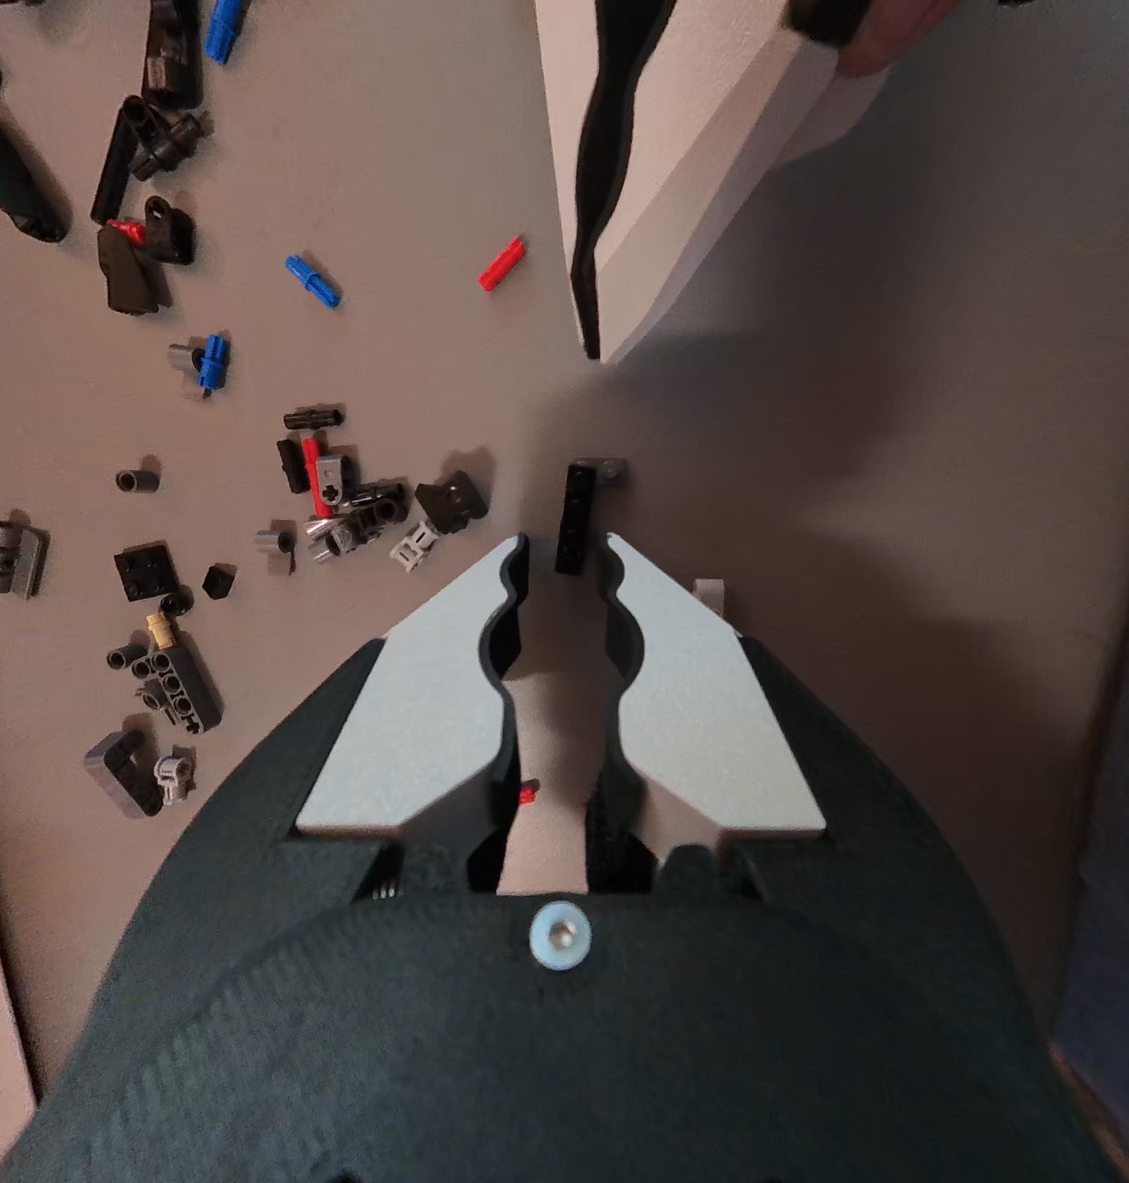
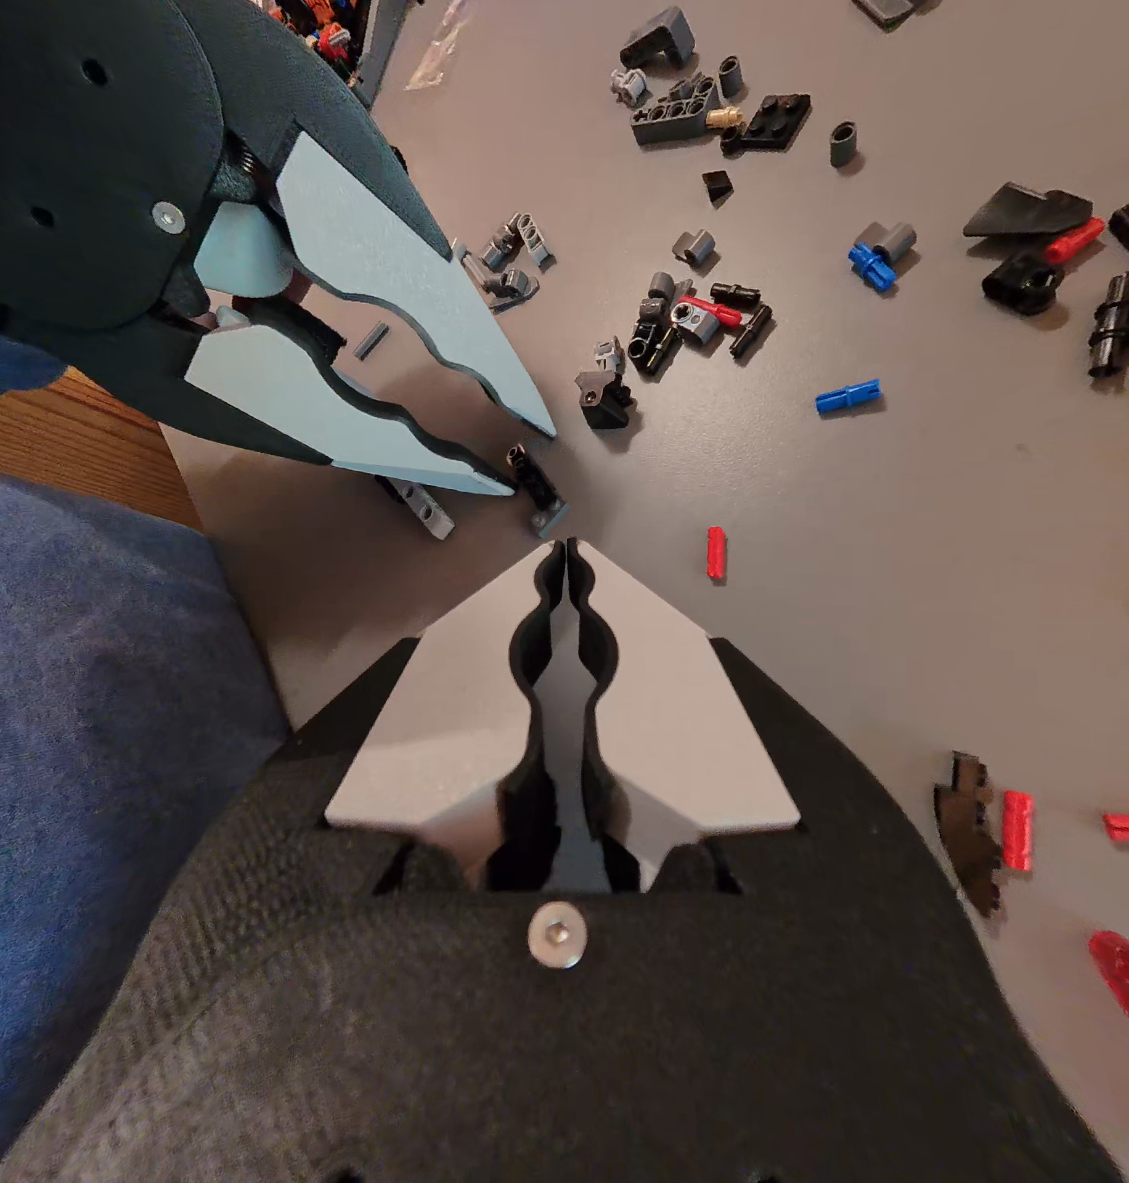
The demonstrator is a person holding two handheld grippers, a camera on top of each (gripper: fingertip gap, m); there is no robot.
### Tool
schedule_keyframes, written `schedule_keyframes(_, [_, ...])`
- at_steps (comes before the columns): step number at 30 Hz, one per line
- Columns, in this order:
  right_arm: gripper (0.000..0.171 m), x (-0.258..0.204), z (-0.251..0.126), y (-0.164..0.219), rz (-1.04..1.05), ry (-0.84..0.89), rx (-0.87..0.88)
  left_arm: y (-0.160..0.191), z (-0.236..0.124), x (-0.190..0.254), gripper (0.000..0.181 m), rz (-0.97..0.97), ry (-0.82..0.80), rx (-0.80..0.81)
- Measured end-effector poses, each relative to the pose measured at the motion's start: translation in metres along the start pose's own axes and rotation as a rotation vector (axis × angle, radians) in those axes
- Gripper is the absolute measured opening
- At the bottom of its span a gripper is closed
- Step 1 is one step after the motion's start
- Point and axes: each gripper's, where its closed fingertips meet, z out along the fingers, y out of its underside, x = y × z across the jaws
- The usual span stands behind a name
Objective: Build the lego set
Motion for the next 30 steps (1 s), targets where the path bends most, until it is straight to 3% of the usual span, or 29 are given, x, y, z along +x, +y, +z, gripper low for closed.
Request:
schedule_keyframes(13, [0.005,-0.013,-0.004,-0.010,-0.022,0.084,0.028,-0.004,-0.020,-0.011,0.047,-0.007,-0.101,0.137])
schedule_keyframes(18, [0.005,-0.019,-0.003,-0.013,-0.029,0.130,0.044,-0.002,-0.036,-0.033,0.054,-0.079,-0.233,0.225])
schedule_keyframes(24, [0.005,-0.029,-0.002,-0.014,-0.014,0.167,0.062,0.013,-0.048,-0.067,0.047,-0.213,-0.387,0.253])
schedule_keyframes(30, [0.006,-0.036,-0.001,-0.015,-0.015,0.193,0.067,0.022,-0.050,-0.081,0.047,-0.287,-0.435,0.267])
